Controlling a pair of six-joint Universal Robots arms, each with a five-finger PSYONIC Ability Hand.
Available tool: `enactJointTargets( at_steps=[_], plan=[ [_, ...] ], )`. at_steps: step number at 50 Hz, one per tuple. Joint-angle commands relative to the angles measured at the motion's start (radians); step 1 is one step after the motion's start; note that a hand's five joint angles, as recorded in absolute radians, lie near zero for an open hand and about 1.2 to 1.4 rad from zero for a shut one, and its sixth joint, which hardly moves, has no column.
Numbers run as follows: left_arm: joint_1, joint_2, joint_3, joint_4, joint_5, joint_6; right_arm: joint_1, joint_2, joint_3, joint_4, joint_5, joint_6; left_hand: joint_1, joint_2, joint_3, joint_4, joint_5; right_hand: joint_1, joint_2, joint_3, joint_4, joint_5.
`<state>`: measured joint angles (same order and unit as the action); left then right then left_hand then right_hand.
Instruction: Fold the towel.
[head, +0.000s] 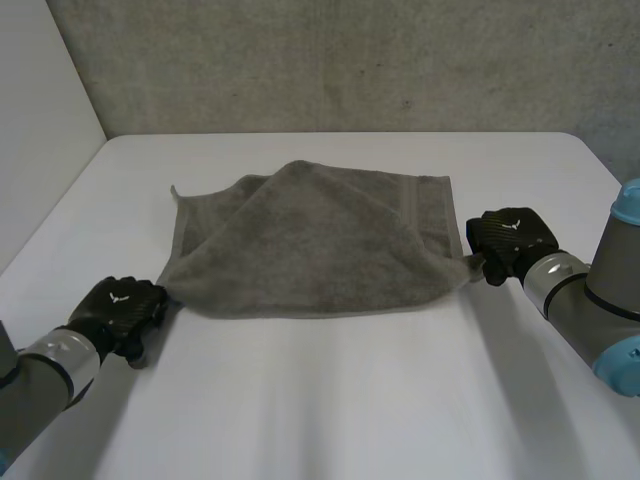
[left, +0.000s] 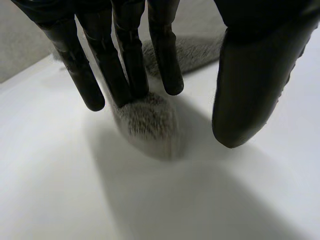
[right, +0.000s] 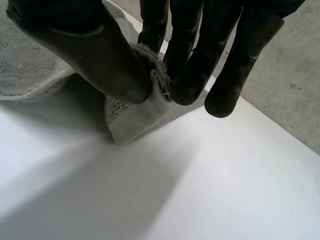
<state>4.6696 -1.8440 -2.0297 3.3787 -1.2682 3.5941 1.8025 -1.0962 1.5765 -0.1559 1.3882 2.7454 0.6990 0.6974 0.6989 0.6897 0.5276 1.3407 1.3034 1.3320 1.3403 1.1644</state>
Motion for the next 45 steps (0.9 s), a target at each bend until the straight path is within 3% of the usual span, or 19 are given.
enactJointTargets(
  at_steps=[1, 23, 34, 40, 45],
  plan=[
    [0.000, -0.086, 0.086, 0.065, -0.075, -0.002, 0.000, -0.001, 0.003, -0.001, 0.000, -0.001, -0.004, -0.002, -0.004, 0.005, -0.007, 0.056, 0.093, 0.064, 0.056, 0.057],
    [0.001, -0.170, 0.134, 0.344, -0.096, 0.006, 0.000, 0.016, 0.010, -0.002, 0.002, -0.032, -0.001, 0.001, -0.001, 0.008, -0.004, 0.056, 0.093, 0.064, 0.056, 0.057],
    [0.003, -0.198, 0.154, 0.340, -0.099, 0.052, 0.000, 0.018, 0.010, -0.002, 0.002, -0.036, 0.013, 0.015, 0.014, 0.023, 0.010, 0.056, 0.093, 0.064, 0.056, 0.057],
    [0.001, -0.207, 0.149, 0.330, -0.089, 0.051, 0.000, 0.016, 0.007, -0.002, 0.000, -0.036, 0.160, 0.162, 0.160, 0.170, 0.157, 0.056, 0.093, 0.064, 0.056, 0.057],
    [0.001, -0.212, 0.141, 0.258, -0.085, 0.052, -0.002, 0.012, 0.002, -0.002, 0.006, -0.033, 0.122, 0.124, 0.122, 0.132, 0.119, 0.056, 0.093, 0.064, 0.056, 0.057]
  ],
)
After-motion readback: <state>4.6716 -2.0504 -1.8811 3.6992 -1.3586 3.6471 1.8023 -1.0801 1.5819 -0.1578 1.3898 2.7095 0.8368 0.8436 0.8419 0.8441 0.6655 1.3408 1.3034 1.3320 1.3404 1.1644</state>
